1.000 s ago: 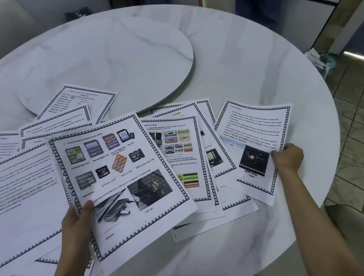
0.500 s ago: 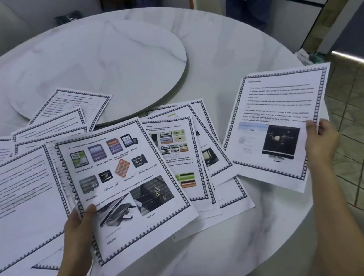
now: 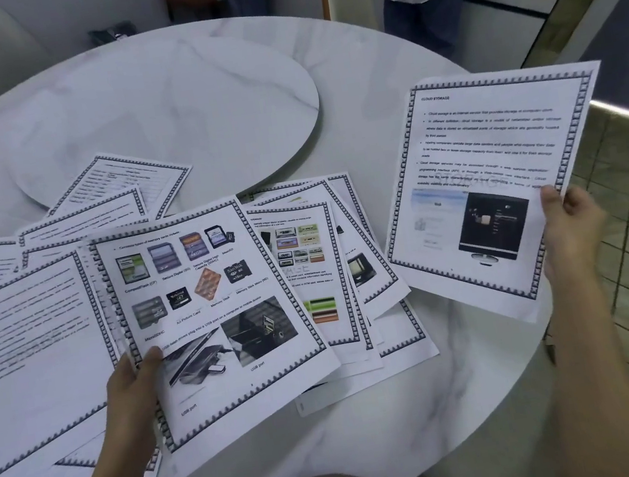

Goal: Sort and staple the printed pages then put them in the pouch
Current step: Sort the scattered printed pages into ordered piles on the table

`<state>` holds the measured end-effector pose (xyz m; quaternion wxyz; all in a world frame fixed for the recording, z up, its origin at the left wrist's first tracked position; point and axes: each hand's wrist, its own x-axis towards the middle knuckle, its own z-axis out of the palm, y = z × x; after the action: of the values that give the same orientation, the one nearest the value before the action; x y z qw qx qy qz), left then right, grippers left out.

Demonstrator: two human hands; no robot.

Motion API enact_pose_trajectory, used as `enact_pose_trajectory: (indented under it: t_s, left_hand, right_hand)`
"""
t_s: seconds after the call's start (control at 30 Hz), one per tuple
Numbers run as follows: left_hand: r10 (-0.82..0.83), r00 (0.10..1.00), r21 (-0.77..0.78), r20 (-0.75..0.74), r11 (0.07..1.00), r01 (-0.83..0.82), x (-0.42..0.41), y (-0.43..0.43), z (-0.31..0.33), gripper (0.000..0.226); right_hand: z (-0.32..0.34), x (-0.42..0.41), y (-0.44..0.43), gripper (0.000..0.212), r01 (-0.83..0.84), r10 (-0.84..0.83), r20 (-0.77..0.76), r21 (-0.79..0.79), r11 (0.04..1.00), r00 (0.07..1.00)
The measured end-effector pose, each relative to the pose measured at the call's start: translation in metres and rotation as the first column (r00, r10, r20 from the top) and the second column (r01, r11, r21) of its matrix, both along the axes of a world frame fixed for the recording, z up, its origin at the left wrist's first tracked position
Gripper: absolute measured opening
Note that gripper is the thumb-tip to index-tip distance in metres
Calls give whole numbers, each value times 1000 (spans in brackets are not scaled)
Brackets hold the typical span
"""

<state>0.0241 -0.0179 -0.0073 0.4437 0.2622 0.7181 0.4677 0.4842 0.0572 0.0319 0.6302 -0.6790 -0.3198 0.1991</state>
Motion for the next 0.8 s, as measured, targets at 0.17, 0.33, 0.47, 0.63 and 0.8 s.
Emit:
enact_pose_trajectory:
  t_s: [0.17,0.33,0.47,0.63,0.8]
  left_hand:
    - [17,1000,9,10,1000,-17,-2,0,1,30]
    - [15,1000,8,16,1000,-15,-4,-2,2,29]
    - [18,999,12,27,1000,-19,-5,-2,4,28]
    - [24,999,22,48,999,-25,-7,-2,4,29]
    - [18,999,36,51,999,-20,-9,-3,4,27]
  right_hand:
    - [9,-2,0,17,6,-6,-13,22,1000,1000]
    - [16,-4,-1,16,0,1,-24,54,999,1000]
    - [23,-5,-3,13,29,-27,-23,85,996,999]
    - [29,-13,-1,13,60,-55,-60,84,995,997]
    - [21,-32,2,21,-33,36,-87,39,999,996]
